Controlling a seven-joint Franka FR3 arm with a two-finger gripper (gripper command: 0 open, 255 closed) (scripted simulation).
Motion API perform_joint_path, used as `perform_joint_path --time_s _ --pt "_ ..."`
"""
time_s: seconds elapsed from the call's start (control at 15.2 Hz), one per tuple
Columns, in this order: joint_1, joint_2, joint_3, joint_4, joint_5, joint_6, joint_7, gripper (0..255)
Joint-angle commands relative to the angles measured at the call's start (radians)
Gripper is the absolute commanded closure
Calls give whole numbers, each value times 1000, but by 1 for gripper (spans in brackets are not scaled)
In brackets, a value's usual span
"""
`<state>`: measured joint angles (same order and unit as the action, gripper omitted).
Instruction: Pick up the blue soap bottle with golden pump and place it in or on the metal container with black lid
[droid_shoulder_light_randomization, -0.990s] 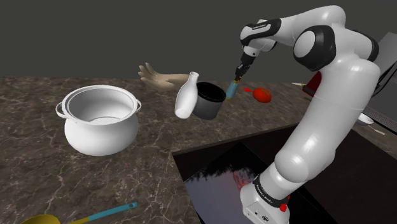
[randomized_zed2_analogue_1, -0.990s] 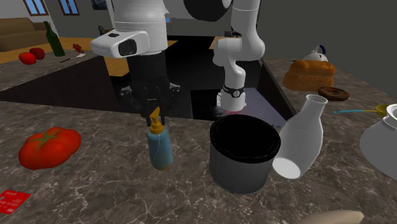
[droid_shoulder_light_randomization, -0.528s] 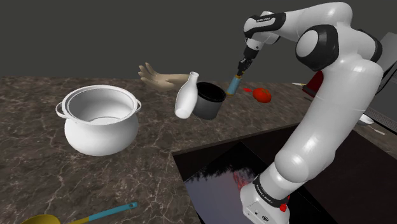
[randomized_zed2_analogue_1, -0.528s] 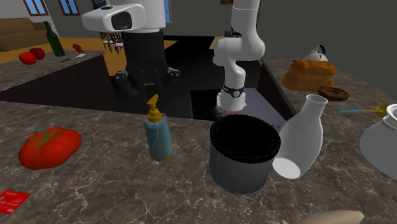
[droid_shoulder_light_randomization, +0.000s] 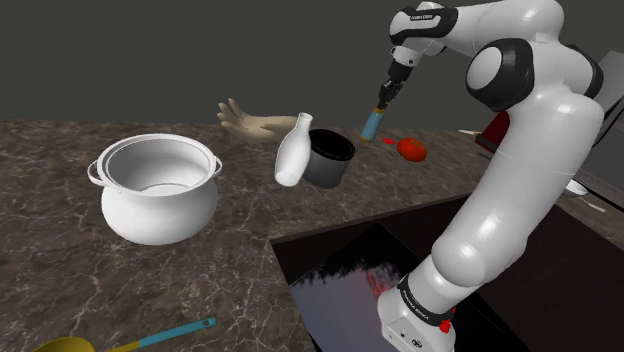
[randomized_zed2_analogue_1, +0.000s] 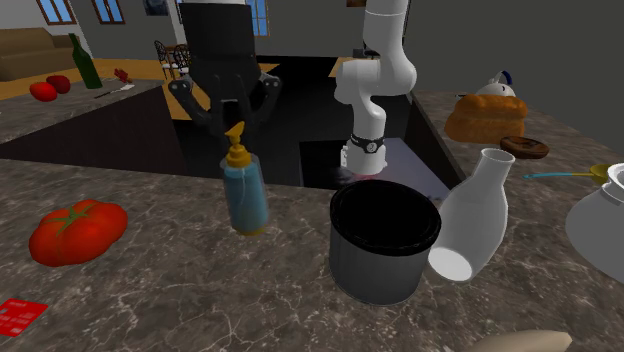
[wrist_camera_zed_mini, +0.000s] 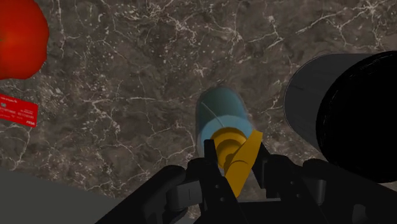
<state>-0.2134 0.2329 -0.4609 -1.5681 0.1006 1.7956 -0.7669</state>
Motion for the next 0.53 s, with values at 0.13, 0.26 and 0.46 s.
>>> perform_joint_path --time_s 0.13,0.26,0.46 --pt "-4 0 -2 52 0 -52 0 255" --pt "-6 3 -3 83 1 -80 -1 255" --pt "-10 9 -4 131 3 -123 -1 255"
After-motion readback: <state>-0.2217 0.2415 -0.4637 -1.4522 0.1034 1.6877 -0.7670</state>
